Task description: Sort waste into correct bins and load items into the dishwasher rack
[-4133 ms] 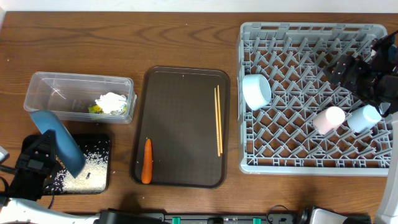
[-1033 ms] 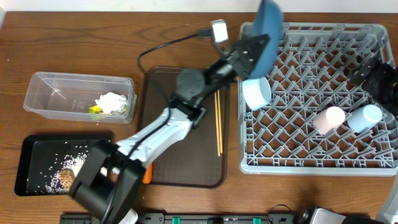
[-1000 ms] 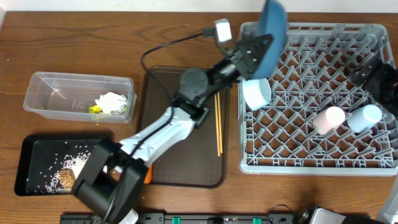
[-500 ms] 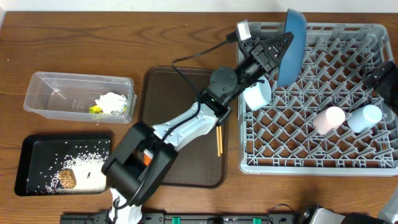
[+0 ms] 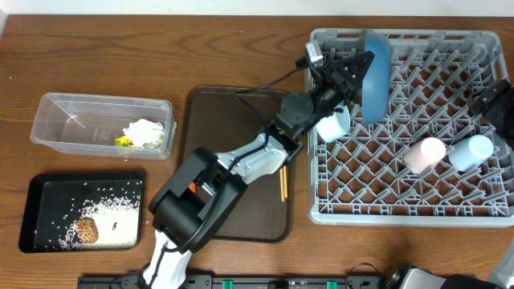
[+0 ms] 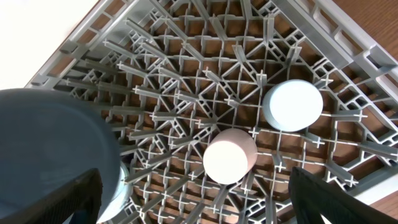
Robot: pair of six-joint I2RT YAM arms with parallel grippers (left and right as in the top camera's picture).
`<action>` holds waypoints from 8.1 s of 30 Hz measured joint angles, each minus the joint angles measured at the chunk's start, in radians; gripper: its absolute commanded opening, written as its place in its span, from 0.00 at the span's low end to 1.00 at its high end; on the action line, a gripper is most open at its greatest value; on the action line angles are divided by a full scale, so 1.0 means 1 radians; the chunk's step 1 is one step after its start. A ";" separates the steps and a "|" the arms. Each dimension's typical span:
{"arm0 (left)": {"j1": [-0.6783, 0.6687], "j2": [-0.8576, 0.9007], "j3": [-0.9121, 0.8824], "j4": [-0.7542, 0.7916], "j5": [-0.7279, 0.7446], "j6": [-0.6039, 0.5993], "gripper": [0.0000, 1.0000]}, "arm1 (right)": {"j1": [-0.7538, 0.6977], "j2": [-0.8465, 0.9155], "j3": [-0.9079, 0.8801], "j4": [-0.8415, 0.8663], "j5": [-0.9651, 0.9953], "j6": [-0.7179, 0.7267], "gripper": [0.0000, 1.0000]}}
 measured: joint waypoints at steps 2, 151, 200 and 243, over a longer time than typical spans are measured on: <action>-0.005 0.008 0.000 -0.008 0.000 -0.010 0.06 | 0.000 0.000 0.000 -0.004 0.000 0.000 0.89; 1.134 -0.881 -0.470 -2.099 -0.303 0.914 0.06 | 0.282 0.000 -0.003 -0.039 -0.195 -0.202 0.99; 0.875 -0.911 -0.203 -2.179 0.043 1.579 0.98 | 1.186 0.306 -0.003 0.146 0.229 0.138 0.44; 0.875 -0.911 -0.203 -2.183 0.023 1.592 0.98 | 1.170 0.705 -0.061 0.343 0.216 0.311 0.01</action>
